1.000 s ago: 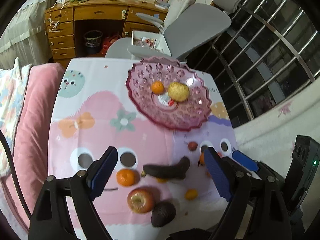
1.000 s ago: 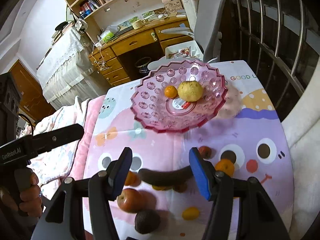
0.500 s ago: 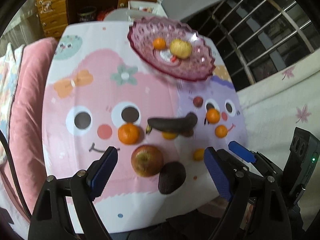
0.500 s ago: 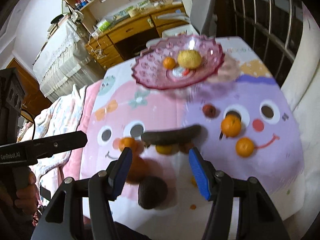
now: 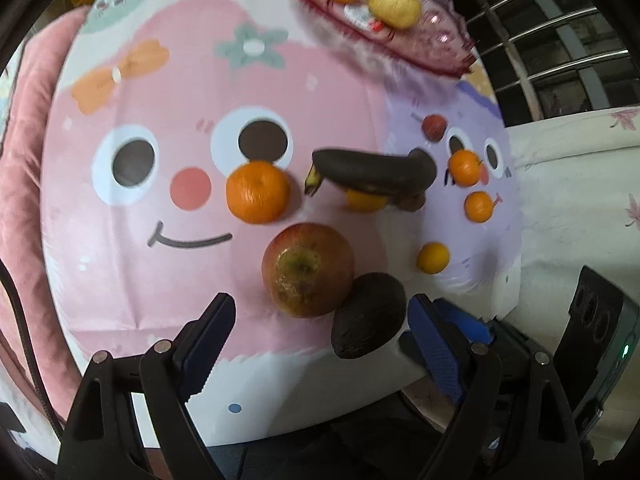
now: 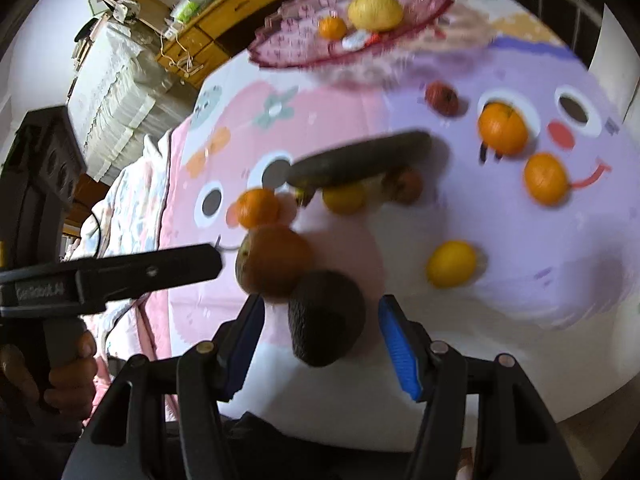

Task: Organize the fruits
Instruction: 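Grasp the red apple with the left tool while the right tool grasps the avocado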

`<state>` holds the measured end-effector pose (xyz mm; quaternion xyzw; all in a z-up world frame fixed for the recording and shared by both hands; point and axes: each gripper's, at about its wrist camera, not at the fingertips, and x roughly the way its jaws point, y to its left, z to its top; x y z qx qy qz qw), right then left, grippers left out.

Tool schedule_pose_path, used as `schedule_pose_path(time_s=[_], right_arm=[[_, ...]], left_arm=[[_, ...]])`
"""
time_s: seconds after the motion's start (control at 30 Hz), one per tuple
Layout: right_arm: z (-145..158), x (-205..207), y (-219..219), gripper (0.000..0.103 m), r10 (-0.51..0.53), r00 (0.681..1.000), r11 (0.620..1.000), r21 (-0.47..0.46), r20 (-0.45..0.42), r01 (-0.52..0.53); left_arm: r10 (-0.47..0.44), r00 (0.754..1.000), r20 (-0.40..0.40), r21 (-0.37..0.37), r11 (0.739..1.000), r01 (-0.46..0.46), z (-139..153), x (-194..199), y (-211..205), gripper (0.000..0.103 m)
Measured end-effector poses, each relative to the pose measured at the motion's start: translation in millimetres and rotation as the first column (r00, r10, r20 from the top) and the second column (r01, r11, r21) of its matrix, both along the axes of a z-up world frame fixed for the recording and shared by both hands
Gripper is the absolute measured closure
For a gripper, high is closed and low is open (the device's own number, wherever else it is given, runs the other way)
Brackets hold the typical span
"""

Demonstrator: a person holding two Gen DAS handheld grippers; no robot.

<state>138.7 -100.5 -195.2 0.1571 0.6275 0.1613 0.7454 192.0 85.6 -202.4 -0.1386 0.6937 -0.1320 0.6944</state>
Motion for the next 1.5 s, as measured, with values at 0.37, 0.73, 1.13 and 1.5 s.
schedule_pose_path(time_s=[0.37,0.73,1.13,1.5], right_arm=[[-32,-3,14,0.043,0.004,0.997,1.0,-0.026,-0.074,-0.006],[-51,8,19,0.046,0.022,0.99,0.999,-0.031,-0.142,-0.027],[-52,12,13,0.046,0.046,0.986,0.999,0.002,-0.159,-0.046],[-50,15,-5,0.046,0.038,0.982,0.999,-0.027,-0.186,-0.044]], left_arm=[[0.015,0.994,-0.104,-0.024,1.0,-0.018,-46,12,-4,0.016],[0.052,0.986,-0.157,-0.034,0.998,-0.058,-70,24,-8,0.023],[0.088,0.98,-0.178,-0.05,0.994,-0.099,-80,25,-11,0.038],[0.134,0.974,-0.185,0.023,0.991,-0.132,-74,17,-9,0.039]])
